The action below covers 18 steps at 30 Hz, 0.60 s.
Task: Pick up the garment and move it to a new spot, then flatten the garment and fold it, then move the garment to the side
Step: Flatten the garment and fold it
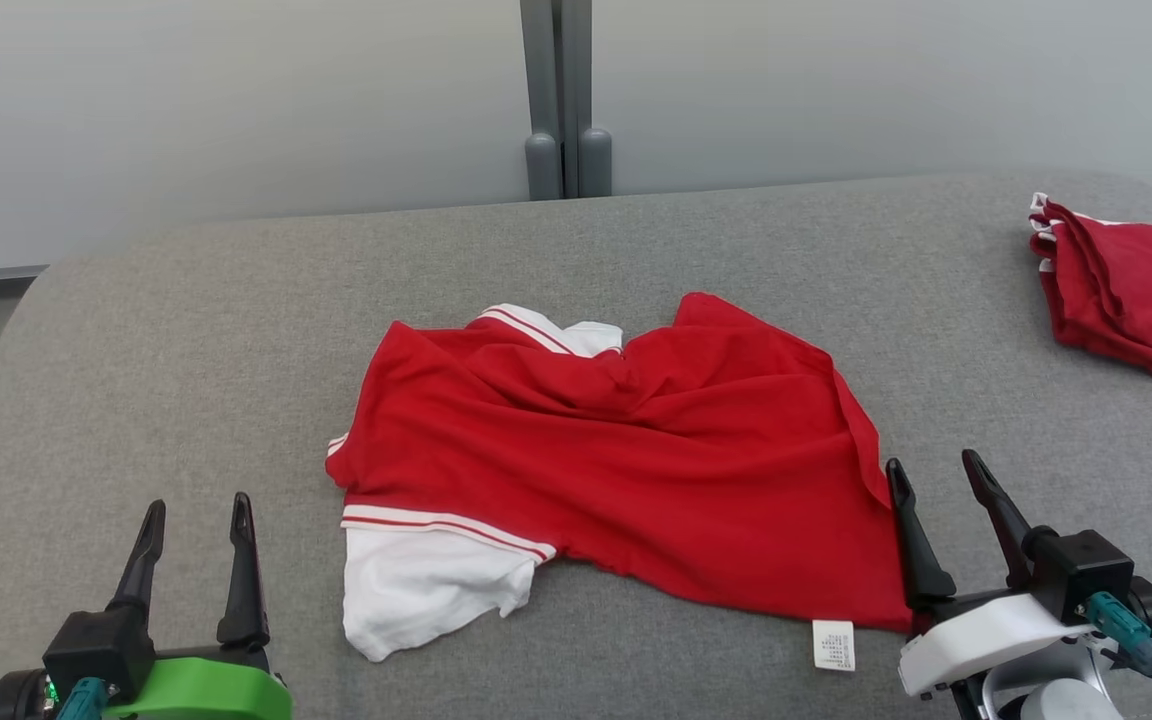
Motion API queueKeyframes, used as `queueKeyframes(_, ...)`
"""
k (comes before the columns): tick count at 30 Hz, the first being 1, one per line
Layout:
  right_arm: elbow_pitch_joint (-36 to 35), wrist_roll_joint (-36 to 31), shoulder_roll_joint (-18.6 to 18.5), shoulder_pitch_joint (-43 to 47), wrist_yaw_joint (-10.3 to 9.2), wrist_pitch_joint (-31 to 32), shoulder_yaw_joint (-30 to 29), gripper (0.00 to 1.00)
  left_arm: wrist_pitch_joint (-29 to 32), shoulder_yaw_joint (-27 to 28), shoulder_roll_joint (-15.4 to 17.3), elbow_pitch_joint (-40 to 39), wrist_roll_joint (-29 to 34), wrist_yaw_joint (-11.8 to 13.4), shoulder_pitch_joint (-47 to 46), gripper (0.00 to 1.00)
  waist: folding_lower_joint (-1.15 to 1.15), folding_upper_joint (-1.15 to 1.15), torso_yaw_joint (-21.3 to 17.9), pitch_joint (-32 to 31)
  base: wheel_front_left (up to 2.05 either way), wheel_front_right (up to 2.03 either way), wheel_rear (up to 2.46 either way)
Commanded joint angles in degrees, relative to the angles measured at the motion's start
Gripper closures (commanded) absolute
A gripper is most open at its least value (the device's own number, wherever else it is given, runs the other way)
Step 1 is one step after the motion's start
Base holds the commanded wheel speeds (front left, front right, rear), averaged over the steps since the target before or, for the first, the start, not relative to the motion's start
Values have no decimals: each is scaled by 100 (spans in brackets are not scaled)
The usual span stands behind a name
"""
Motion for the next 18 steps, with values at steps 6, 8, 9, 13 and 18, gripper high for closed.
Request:
queueKeyframes(6, -22, -4, -33, 121, -4, -13, 19, 0, 1, -71, 53, 155, -33, -105, 73, 0, 0, 0, 14, 1, 0, 0, 0)
queueKeyframes(8, -26, -14, -29, 131, -4, 1, 27, 0, 1, -78, 62, 202, -37, -118, 45, 0, 0, 0, 13, 6, 0, 0, 0)
queueKeyframes(9, -32, -19, -25, 137, -4, 8, 31, 0, 1, -85, 64, 233, -37, -127, 33, 0, 0, 0, 14, 8, 0, 0, 0)
queueKeyframes(13, -39, -41, -14, 149, -4, 27, 36, 0, 1, -99, 72, 301, -40, -145, -11, 0, 0, 0, 16, 17, 0, 0, 0)
queueKeyframes(18, -37, -44, -8, 155, -4, 26, 30, 0, 1, -105, 67, 359, -43, -143, -28, 0, 0, 0, 15, 25, 0, 0, 0)
